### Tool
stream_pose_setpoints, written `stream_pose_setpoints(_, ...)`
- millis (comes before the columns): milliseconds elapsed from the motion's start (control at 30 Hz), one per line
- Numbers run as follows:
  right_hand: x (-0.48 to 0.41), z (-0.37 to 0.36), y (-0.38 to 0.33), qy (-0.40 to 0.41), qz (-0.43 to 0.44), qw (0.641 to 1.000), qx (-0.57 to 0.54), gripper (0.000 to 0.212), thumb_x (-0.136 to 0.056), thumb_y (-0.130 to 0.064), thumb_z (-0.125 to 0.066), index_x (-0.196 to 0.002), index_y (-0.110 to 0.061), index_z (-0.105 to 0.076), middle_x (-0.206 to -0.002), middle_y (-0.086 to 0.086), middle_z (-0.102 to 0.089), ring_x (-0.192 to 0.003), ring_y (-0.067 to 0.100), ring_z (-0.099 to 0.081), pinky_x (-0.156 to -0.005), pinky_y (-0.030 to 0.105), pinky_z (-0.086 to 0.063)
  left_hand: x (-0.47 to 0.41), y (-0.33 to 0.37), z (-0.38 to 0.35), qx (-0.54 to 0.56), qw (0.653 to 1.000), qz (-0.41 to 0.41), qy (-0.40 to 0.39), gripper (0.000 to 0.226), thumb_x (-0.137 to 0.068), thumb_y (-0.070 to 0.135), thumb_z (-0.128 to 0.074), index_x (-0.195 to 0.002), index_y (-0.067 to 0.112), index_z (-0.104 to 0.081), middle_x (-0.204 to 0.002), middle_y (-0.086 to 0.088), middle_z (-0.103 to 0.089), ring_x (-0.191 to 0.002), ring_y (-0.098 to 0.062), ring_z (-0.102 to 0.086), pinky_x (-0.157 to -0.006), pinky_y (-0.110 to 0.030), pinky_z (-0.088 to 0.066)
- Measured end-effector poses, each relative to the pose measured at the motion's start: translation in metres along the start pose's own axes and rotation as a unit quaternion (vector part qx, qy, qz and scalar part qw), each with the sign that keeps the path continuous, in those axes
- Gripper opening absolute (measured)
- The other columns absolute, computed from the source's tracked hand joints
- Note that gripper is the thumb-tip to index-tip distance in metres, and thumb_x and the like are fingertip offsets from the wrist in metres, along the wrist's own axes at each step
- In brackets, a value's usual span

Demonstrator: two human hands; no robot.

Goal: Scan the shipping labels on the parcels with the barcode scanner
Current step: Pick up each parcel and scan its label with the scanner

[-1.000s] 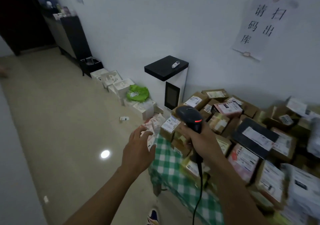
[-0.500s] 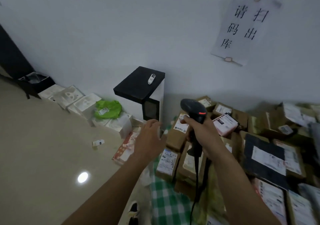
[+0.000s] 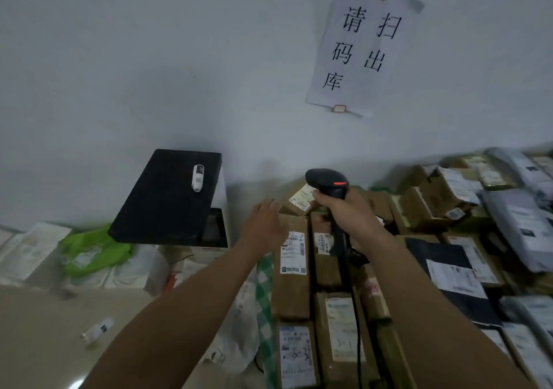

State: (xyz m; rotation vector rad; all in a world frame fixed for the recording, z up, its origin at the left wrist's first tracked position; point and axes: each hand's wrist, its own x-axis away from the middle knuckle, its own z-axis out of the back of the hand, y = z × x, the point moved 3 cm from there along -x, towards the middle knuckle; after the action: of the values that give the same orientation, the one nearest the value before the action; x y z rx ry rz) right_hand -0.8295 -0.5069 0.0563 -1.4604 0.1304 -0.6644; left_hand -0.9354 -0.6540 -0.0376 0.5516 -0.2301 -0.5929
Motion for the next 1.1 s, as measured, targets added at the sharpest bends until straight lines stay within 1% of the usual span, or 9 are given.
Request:
stream_pose_setpoints(67,-0.023,0.008,0.001,0.014,-0.008,1.0,0.014,0.027,-0.094,-0.028,-0.075,-0.116,-0.013,-0.071,-0.096,0.005,-0.079,-0.069,0.015,-0.068,-0.067,0.033,-0.055,-0.03,-0.007,-0.016,-0.002,0.999,0.012,-0.034,0.05,-0.093,0.042,-0.064,-0.139,0.027,-0.052,-0.143,0.003,-0.051,-0.134,-0.026,-0.044,-0.108,-0.047,-0.046)
stream_pose_setpoints(167,-0.056,0.02,0.008,0.014,-0.029,0.999,0.012,0.023,-0.097,-0.025,-0.074,-0.116,-0.013,-0.069,-0.095,0.007,-0.076,-0.058,0.011,-0.065,-0.053,0.027,-0.05,-0.072,-0.014,-0.036,-0.01,0.998,0.028,-0.061,0.053,-0.09,0.05,-0.063,-0.137,0.027,-0.055,-0.143,0.002,-0.052,-0.131,-0.026,-0.048,-0.103,-0.051,-0.05)
stream_pose_setpoints(267,-0.088,0.03,0.025,0.004,-0.061,0.998,0.018,0.022,-0.097,-0.025,-0.073,-0.117,-0.016,-0.07,-0.101,0.007,-0.078,-0.061,0.012,-0.066,-0.056,0.03,-0.048,-0.11,-0.027,-0.059,0.001,0.995,0.053,-0.084,0.051,-0.091,0.049,-0.06,-0.136,0.024,-0.059,-0.137,0.001,-0.054,-0.125,-0.026,-0.051,-0.1,-0.05,-0.053)
stream_pose_setpoints(367,-0.122,0.041,0.039,-0.002,-0.081,0.996,0.034,0.022,-0.098,-0.025,-0.071,-0.119,-0.018,-0.07,-0.106,0.006,-0.077,-0.061,0.01,-0.067,-0.057,0.03,-0.047,-0.154,-0.049,-0.101,0.013,0.989,0.091,-0.118,0.055,-0.082,0.063,-0.055,-0.126,0.031,-0.061,-0.124,0.004,-0.06,-0.108,-0.021,-0.058,-0.088,-0.044,-0.058)
stream_pose_setpoints(600,-0.185,0.055,0.063,-0.018,-0.08,0.993,0.081,0.01,-0.1,-0.025,-0.069,-0.11,-0.025,-0.069,-0.105,0.001,-0.077,-0.058,0.007,-0.067,-0.063,0.03,-0.051,-0.222,-0.068,-0.159,0.033,0.984,0.135,-0.114,0.059,-0.073,0.059,-0.069,-0.121,0.026,-0.059,-0.114,-0.001,-0.061,-0.096,-0.026,-0.066,-0.077,-0.043,-0.063)
stream_pose_setpoints(700,-0.199,0.054,0.078,-0.029,-0.101,0.992,0.065,0.017,-0.101,-0.028,-0.068,-0.118,-0.026,-0.065,-0.11,0.003,-0.074,-0.06,0.007,-0.067,-0.066,0.031,-0.05,-0.233,-0.072,-0.17,0.032,0.979,0.158,-0.128,0.079,-0.068,0.059,-0.077,-0.135,0.024,-0.052,-0.127,-0.006,-0.056,-0.111,-0.031,-0.062,-0.09,-0.048,-0.059)
stream_pose_setpoints(833,-0.211,0.056,0.092,-0.043,-0.109,0.991,0.062,0.013,-0.1,-0.031,-0.068,-0.113,-0.032,-0.066,-0.109,-0.001,-0.076,-0.062,0.007,-0.067,-0.068,0.032,-0.051,-0.241,-0.073,-0.171,0.014,0.98,0.151,-0.129,0.112,-0.074,0.054,-0.086,-0.16,0.023,-0.022,-0.161,-0.012,-0.019,-0.147,-0.041,-0.021,-0.114,-0.053,-0.036)
stream_pose_setpoints(967,-0.216,0.062,0.099,-0.033,-0.124,0.991,0.049,0.013,-0.1,-0.03,-0.069,-0.113,-0.03,-0.066,-0.107,0.001,-0.076,-0.064,0.005,-0.069,-0.062,0.028,-0.054,-0.248,-0.075,-0.172,0.01,0.968,0.194,-0.157,0.101,-0.059,0.05,-0.096,-0.139,0.02,-0.043,-0.134,-0.013,-0.038,-0.132,-0.036,-0.034,-0.104,-0.05,-0.041)
stream_pose_setpoints(1100,-0.216,0.066,0.098,-0.028,-0.123,0.991,0.041,0.007,-0.101,-0.028,-0.068,-0.106,-0.031,-0.066,-0.103,-0.001,-0.077,-0.065,0.006,-0.07,-0.064,0.03,-0.055,-0.248,-0.073,-0.177,0.044,0.972,0.199,-0.119,0.104,-0.052,0.044,-0.099,-0.131,0.02,-0.037,-0.135,-0.01,-0.034,-0.128,-0.031,-0.034,-0.106,-0.048,-0.043)
